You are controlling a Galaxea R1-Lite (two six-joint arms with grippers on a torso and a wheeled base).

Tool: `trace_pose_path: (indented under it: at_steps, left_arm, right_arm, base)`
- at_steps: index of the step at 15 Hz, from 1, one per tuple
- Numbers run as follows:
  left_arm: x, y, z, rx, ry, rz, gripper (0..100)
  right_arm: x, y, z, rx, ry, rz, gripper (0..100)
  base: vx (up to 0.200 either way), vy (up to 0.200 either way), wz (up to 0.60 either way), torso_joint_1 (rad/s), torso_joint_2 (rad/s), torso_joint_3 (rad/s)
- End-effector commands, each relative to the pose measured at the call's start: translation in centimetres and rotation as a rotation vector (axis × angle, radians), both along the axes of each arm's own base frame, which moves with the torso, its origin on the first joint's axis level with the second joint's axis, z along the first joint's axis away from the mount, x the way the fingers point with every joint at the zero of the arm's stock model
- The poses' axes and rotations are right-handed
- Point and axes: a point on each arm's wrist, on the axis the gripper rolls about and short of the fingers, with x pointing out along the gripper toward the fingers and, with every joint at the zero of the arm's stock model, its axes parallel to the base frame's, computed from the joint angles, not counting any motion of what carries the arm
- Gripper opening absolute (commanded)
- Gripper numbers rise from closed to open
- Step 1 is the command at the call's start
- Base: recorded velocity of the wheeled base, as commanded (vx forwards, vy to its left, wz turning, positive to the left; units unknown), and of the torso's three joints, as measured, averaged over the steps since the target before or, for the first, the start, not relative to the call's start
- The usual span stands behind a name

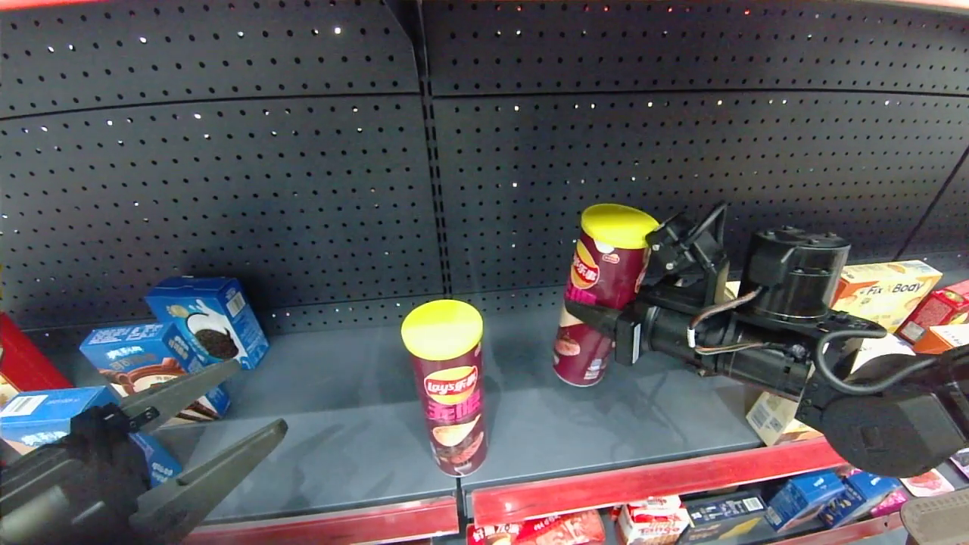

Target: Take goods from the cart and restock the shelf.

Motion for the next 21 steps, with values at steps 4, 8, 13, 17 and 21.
trace_pose_path:
  at_steps: [4, 8, 13, 17, 21]
  left_arm:
    - [-0.9, 0.1, 0.2, 0.002, -0.007, 0.006, 100]
    - [-1.3, 0.2, 0.2, 0.002, 0.001, 0.01, 100]
    - [-1.2, 0.1, 0.2, 0.004, 0.001, 0.006, 100]
    - [-1.2, 0.1, 0.1, 0.004, 0.011, 0.007, 100]
    - [-1.1, 0.1, 0.1, 0.005, 0.007, 0.004, 100]
  right_arm:
    - [3.5, 2.6, -0.7, 0.007, 0.0, 0.052, 0]
    - [3.0, 4.4, -1.0, -0.001, 0.009, 0.079, 0]
    - [2.9, 3.5, 0.1, -0.005, 0.0, -0.078, 0]
    - [1.7, 3.6, 1.8, 0.012, -0.045, -0.223, 0]
    - [1.0, 4.0, 2.2, 0.015, -0.056, -0.295, 0]
  base:
    - [0.0, 0.0, 0.0, 0.0, 0.0, 0.0]
    - [0.0, 0.0, 0.0, 0.0, 0.0, 0.0]
    - [0.0, 0.0, 0.0, 0.0, 0.0, 0.0]
    - [0.0, 0.0, 0.0, 0.0, 0.0, 0.0]
    - [0.0, 0.0, 0.0, 0.0, 0.0, 0.0]
